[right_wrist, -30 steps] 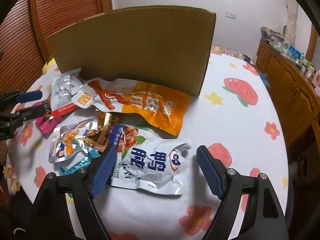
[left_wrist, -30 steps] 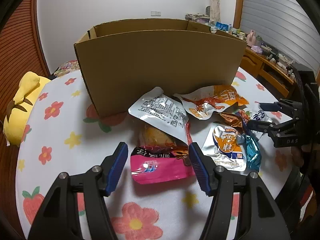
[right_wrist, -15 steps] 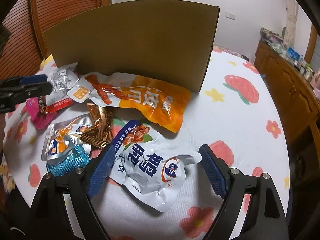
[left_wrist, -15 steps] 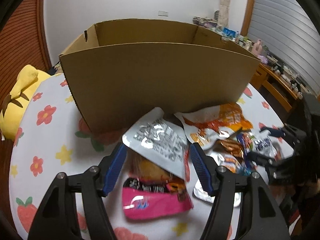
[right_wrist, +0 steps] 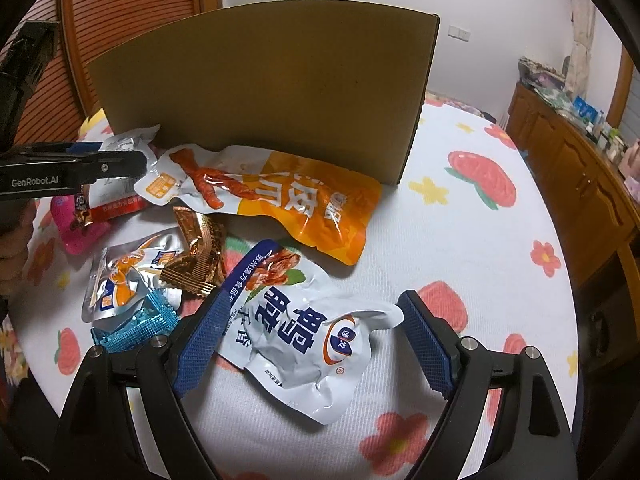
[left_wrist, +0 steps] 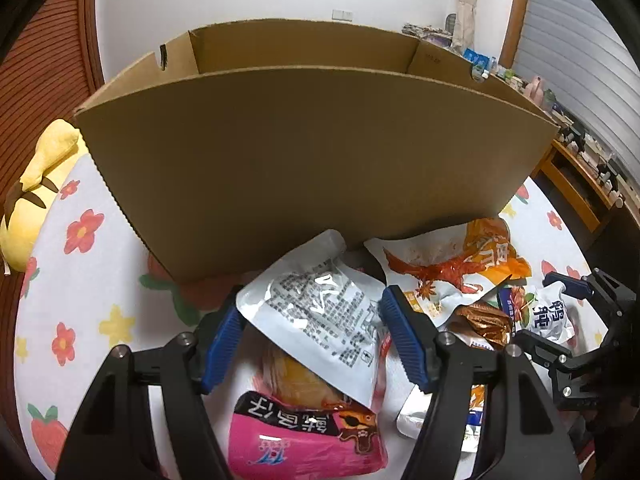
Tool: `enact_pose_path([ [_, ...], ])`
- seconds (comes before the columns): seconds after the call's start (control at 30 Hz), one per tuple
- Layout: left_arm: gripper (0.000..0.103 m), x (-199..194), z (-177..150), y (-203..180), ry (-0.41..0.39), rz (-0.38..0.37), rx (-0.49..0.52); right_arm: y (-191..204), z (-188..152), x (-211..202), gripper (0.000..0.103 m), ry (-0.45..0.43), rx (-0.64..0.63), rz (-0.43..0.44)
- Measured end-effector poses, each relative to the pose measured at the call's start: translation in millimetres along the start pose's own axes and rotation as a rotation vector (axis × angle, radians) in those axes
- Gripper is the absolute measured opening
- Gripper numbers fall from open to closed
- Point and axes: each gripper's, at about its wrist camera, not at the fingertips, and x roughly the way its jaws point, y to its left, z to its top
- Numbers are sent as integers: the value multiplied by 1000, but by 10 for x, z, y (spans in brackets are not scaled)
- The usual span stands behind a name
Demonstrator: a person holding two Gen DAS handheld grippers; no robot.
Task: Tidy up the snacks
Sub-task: 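Close the left tool on the silver packet, then lower the right tool around the white duck-neck pouch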
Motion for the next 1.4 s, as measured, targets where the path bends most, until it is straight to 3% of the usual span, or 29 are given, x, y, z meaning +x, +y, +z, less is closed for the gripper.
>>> enact_pose_path([
  [0.13,61,-36,-16,-24,-26,7,24,-3,-1,-3,88,0,0,0],
  [0.37,46,-231,-71,-54,-101,11,62,-2,0,-3,88,0,-1,-1],
  [0.53,25,-423,-105,-125,-155,-8,88,4,-4,-6,88,0,1,-2],
  [0.9,19,-555,-197,-356,-189,-2,165,-3,8,-5,88,0,3,-3],
  [1.27,21,-499,-239,-414,-153,-59,172,-5,11,-5,88,0,3,-3],
  [1.4,24,-411,-276,-434,-108,-63,181,2,10,-8,88,0,2,-4],
])
